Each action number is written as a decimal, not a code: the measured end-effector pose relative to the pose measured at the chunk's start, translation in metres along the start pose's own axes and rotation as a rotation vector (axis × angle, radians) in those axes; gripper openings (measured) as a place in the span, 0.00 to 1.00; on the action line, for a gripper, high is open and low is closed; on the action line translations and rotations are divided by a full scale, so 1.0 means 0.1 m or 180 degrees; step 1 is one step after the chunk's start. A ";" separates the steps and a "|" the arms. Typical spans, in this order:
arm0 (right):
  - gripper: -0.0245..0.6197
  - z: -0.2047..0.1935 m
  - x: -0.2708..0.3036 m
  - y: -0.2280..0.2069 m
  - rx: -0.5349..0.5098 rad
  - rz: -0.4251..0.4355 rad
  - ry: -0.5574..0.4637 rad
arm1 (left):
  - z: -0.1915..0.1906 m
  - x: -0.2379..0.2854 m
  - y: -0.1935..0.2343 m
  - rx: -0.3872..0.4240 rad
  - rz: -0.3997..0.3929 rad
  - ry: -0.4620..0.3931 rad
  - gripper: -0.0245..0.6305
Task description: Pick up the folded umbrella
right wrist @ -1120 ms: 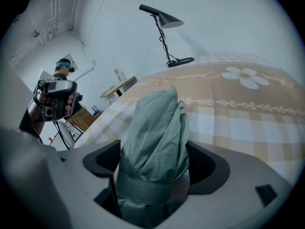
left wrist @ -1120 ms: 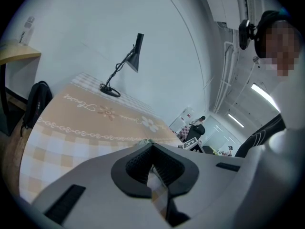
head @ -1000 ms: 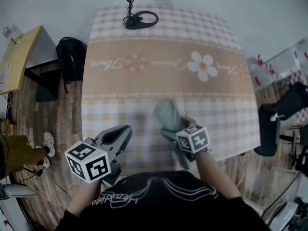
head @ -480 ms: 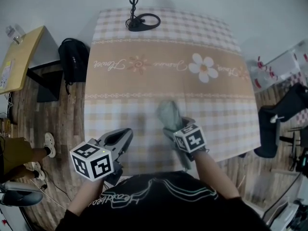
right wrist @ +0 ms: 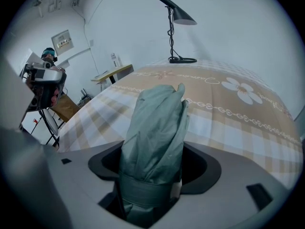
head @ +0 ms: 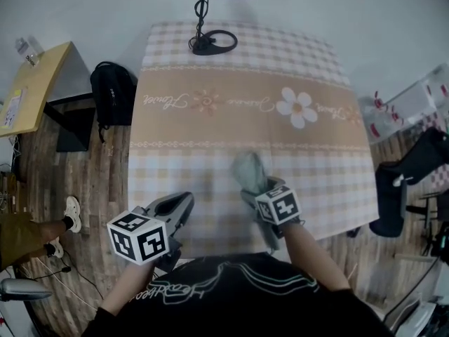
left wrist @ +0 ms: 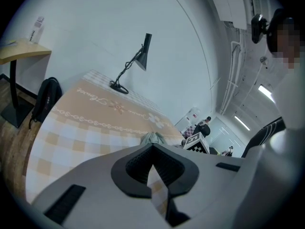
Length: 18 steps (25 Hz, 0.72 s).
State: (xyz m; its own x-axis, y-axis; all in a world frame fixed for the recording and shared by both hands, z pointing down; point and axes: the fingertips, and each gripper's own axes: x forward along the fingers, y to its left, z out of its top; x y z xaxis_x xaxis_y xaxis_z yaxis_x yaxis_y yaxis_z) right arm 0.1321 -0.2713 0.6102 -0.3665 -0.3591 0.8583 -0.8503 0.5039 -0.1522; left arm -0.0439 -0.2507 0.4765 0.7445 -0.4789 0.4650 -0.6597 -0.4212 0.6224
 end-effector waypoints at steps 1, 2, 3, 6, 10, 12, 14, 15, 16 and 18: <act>0.57 0.00 0.00 0.00 0.0014 0.0020 -0.0008 | 0.00 -0.02 0.00 -0.0015 0.0006 -0.0019 0.03; 0.56 0.00 -0.01 -0.01 0.0026 0.0035 -0.0022 | 0.00 -0.03 0.00 -0.0029 0.0007 -0.0033 0.03; 0.55 0.01 -0.02 -0.01 0.0037 0.0045 -0.0037 | 0.00 -0.05 -0.01 -0.0035 0.0008 -0.0041 0.03; 0.54 0.03 -0.05 -0.02 0.0074 0.0090 -0.0053 | 0.00 -0.09 -0.01 -0.0026 0.0026 -0.0051 0.03; 0.52 0.04 -0.07 -0.02 0.0132 0.0130 -0.0054 | 0.01 -0.16 0.01 -0.0054 0.0060 -0.0095 0.03; 0.52 0.05 -0.08 -0.02 0.0148 0.0129 -0.0070 | 0.01 -0.19 0.02 -0.0066 0.0092 -0.0131 0.03; 0.52 0.06 -0.10 -0.03 0.0180 0.0141 -0.0118 | 0.03 -0.23 0.04 -0.0079 0.0121 -0.0184 0.03; 0.52 0.07 -0.12 -0.03 0.0195 0.0147 -0.0148 | 0.04 -0.24 0.04 -0.0087 0.0129 -0.0207 0.03; 0.52 0.08 -0.14 -0.04 0.0206 0.0149 -0.0178 | 0.05 -0.26 0.05 -0.0095 0.0133 -0.0224 0.03; 0.51 0.11 -0.19 -0.04 0.0229 0.0144 -0.0244 | 0.06 -0.28 0.04 -0.0102 0.0134 -0.0243 0.03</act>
State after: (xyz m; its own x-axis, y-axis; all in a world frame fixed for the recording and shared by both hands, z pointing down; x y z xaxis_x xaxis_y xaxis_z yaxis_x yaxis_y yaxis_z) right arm 0.1387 -0.2751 0.5895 -0.4306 -0.3977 0.8102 -0.8561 0.4643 -0.2271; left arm -0.0683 -0.2435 0.4626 0.7054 -0.5536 0.4427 -0.6858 -0.3751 0.6236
